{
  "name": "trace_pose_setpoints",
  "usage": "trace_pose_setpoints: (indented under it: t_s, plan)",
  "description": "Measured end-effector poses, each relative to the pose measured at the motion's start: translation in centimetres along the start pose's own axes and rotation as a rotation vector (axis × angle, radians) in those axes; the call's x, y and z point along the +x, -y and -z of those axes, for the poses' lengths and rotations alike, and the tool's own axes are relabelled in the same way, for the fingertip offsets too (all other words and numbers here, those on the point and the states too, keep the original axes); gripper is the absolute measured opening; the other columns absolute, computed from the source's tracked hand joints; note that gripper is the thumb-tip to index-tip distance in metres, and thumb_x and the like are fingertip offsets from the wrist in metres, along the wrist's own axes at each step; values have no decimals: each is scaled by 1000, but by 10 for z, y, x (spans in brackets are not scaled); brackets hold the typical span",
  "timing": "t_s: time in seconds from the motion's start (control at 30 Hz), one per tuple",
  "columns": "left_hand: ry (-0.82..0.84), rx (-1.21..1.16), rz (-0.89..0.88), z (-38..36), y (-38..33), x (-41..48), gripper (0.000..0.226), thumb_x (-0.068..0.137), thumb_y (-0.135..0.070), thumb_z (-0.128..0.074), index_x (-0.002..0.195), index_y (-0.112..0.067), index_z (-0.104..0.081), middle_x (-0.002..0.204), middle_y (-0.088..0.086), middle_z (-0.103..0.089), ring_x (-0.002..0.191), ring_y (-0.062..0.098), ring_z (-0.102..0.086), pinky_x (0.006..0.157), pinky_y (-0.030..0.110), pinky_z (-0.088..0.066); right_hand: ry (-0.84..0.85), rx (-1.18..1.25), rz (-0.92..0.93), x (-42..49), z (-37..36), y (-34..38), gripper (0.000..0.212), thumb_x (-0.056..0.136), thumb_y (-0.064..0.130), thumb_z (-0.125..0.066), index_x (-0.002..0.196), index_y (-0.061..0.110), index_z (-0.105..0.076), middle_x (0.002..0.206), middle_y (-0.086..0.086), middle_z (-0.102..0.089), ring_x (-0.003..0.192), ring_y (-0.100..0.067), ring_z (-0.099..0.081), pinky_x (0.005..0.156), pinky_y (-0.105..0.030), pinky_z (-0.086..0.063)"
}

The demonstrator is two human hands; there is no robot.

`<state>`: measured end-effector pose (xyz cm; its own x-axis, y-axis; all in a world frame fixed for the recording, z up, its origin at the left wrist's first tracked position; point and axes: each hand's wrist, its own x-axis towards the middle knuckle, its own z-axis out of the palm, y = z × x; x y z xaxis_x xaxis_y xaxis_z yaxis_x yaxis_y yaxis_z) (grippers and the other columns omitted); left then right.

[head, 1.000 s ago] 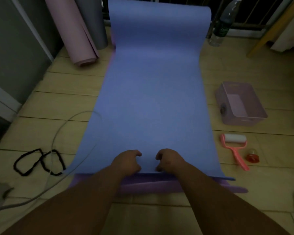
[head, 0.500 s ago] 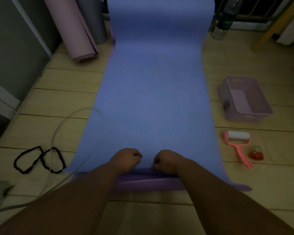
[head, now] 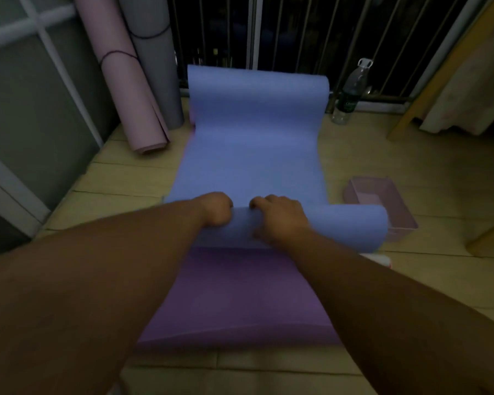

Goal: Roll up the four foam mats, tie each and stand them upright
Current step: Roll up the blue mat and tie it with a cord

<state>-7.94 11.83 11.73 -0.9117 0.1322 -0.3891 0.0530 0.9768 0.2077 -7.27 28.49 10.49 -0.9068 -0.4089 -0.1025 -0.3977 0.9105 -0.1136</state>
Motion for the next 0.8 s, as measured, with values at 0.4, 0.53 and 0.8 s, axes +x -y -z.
trace_pose_setpoints:
  t_s: [0.4, 0.53, 0.8]
  plan:
    - [77, -225, -62, 60, -11, -19, 30, 86, -12, -63, 115, -10, -67, 121, 10, -64, 104, 25, -57, 75, 27, -41, -112, -315, 60, -5, 36, -6, 34, 94, 26, -50, 127, 21, -48, 127, -6, -56, 120, -32, -51, 108, -46, -27]
    - [-187, -48, -163, 46, -15, -11, 59, 72, -35, -61, 130, -29, -49, 129, 0, -55, 114, 23, -51, 96, 37, -38, -12, -181, -87, 8, 53, -15, 27, 89, 33, -61, 115, 24, -60, 120, -3, -65, 114, -27, -60, 90, -35, -43]
    - [-452, 410, -126, 53, -24, -2, 39, 82, -45, -63, 111, -20, -57, 110, 6, -64, 102, 28, -60, 81, 36, -43, -4, -16, -67, 26, 83, -17, 49, 77, 45, -76, 115, 19, -59, 116, -8, -61, 106, -28, -60, 85, -34, -46]
